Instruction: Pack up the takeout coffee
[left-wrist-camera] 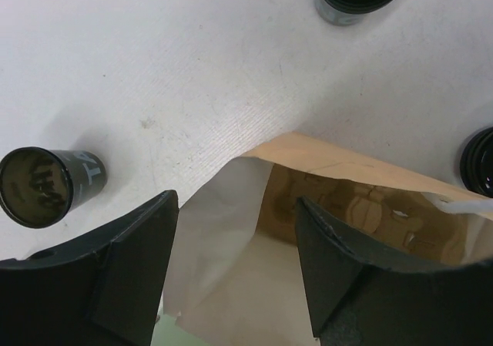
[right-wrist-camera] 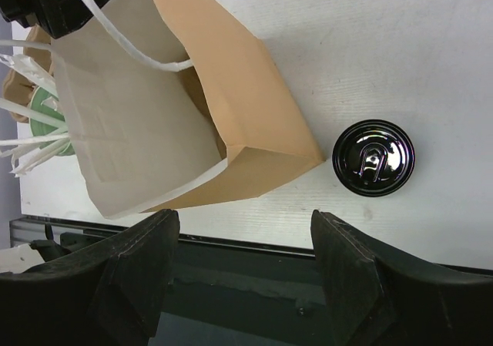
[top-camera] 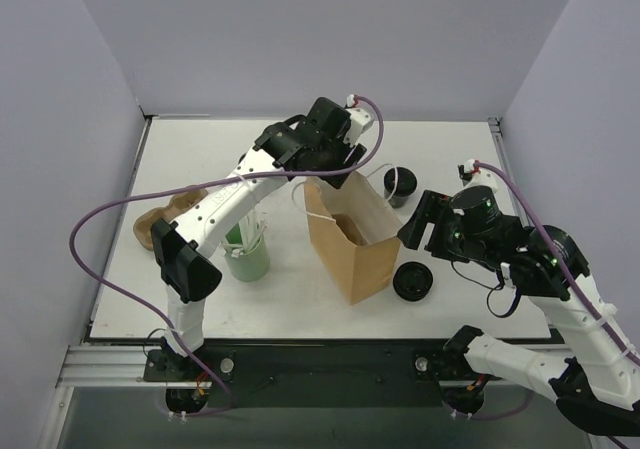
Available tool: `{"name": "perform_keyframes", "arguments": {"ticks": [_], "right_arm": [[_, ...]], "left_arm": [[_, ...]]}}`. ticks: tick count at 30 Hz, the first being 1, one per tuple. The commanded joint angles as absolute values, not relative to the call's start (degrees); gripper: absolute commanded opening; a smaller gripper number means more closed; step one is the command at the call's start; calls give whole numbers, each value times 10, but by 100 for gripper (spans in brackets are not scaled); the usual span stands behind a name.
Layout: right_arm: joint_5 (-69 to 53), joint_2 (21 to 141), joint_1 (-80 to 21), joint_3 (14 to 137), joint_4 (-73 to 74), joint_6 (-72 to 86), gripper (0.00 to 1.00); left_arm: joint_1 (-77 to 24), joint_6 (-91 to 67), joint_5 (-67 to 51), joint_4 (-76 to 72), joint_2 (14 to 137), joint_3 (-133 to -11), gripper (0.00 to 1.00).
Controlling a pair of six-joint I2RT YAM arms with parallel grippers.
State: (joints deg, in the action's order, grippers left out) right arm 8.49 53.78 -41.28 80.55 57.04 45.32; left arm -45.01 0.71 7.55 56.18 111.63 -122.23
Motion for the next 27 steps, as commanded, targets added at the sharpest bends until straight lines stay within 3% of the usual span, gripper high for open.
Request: {"name": "perform_keyframes", "arguments": {"ticks": [1, 6, 14, 17, 20, 21, 22, 23, 25, 27], "right_arm": [[89, 528, -410, 807, 568, 438, 70], [84, 530, -410, 806, 565, 433, 70], [85, 531, -409, 815, 563, 421, 70], [84, 529, -409, 815, 564, 422, 70], [82, 525, -409, 814, 563, 422, 70], [83, 524, -409, 812, 563, 421, 70], [84, 523, -409, 811, 564, 422, 70], [88, 522, -409, 812, 563, 423, 70], [88, 526, -410, 822, 563, 422, 70], [89, 543, -410, 834, 559, 422, 70]], "left_arm": [[-447, 4, 100, 577, 1116, -1278, 72], [-437, 3, 102, 577, 1111, -1279, 81], [-426, 3, 17, 581, 1108, -1239, 75], [-426, 3, 15, 578, 1102, -1222, 65], [-426, 3, 3, 574, 1094, -1208, 47], [-427, -14, 4, 574, 1092, -1203, 40], [-428, -22, 13, 576, 1089, -1204, 16], [-430, -30, 53, 580, 1087, -1204, 8], [-430, -68, 103, 584, 1073, -1211, 0], [-426, -104, 158, 588, 1056, -1216, 0]]}}
